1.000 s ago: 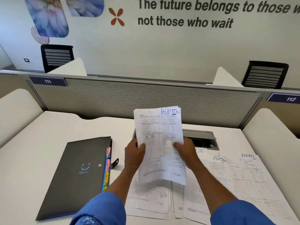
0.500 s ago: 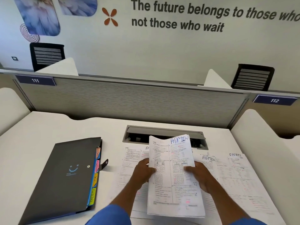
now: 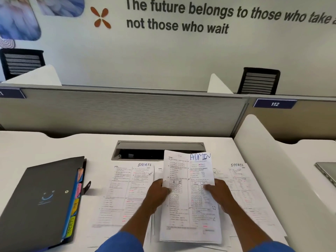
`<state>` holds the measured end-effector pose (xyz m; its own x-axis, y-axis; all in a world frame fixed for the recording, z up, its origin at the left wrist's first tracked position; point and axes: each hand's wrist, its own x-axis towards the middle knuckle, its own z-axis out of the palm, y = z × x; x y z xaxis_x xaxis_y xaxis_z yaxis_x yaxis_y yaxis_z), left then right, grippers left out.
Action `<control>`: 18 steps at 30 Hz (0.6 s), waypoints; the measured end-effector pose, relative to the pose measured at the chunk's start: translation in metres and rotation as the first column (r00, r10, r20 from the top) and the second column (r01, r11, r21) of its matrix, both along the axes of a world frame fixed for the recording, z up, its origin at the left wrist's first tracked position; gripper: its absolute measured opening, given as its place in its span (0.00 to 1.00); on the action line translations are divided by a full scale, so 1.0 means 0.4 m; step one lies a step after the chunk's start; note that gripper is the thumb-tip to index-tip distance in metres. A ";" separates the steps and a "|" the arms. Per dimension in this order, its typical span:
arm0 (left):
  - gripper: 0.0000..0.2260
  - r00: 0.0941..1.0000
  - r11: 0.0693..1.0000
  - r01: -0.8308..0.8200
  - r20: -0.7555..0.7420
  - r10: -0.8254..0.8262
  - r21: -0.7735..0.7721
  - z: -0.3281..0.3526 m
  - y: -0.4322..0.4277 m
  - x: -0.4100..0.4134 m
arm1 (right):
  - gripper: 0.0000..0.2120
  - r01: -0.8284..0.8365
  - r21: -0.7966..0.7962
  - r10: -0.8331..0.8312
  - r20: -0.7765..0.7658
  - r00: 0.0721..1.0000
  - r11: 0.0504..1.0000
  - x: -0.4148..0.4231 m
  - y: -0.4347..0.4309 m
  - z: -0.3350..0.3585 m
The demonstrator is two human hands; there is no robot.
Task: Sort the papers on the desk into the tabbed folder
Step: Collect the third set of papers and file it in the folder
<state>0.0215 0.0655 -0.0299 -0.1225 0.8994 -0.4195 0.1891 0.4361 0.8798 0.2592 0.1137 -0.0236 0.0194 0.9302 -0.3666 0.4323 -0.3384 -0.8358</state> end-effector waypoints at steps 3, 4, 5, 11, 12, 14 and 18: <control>0.12 1.000 1.000 0.018 0.005 -0.018 -0.014 -0.015 0.009 0.037 | 0.09 0.047 -0.007 -0.046 0.092 0.995 0.999 0.017 0.001 0.000; 0.12 1.000 1.000 0.025 0.003 -0.025 -0.014 -0.022 0.013 0.046 | 0.09 0.054 -0.009 -0.053 0.113 0.992 0.998 0.023 0.002 -0.002; 0.12 1.000 0.999 0.028 0.000 -0.028 -0.015 -0.025 0.015 0.054 | 0.09 0.056 -0.010 -0.055 0.129 0.990 0.998 0.028 0.004 -0.003; 0.11 1.000 1.000 0.005 -0.020 -0.005 -0.023 -0.042 0.036 0.057 | 0.14 0.103 -0.031 -0.097 0.142 0.985 0.994 0.036 0.029 -0.031; 0.10 1.000 1.000 -0.010 -0.022 0.009 -0.027 -0.044 0.038 0.054 | 0.18 0.102 -0.029 -0.096 0.167 0.981 0.994 0.038 0.037 -0.036; 0.10 0.999 0.999 -0.022 -0.029 0.021 -0.043 -0.050 0.041 0.049 | 0.27 0.112 -0.030 -0.102 0.226 0.969 0.993 0.042 0.050 -0.041; 0.07 0.999 0.998 -0.036 -0.033 0.035 -0.057 -0.055 0.046 0.052 | 0.30 0.257 -0.024 -0.249 0.178 0.952 0.966 0.039 0.073 -0.057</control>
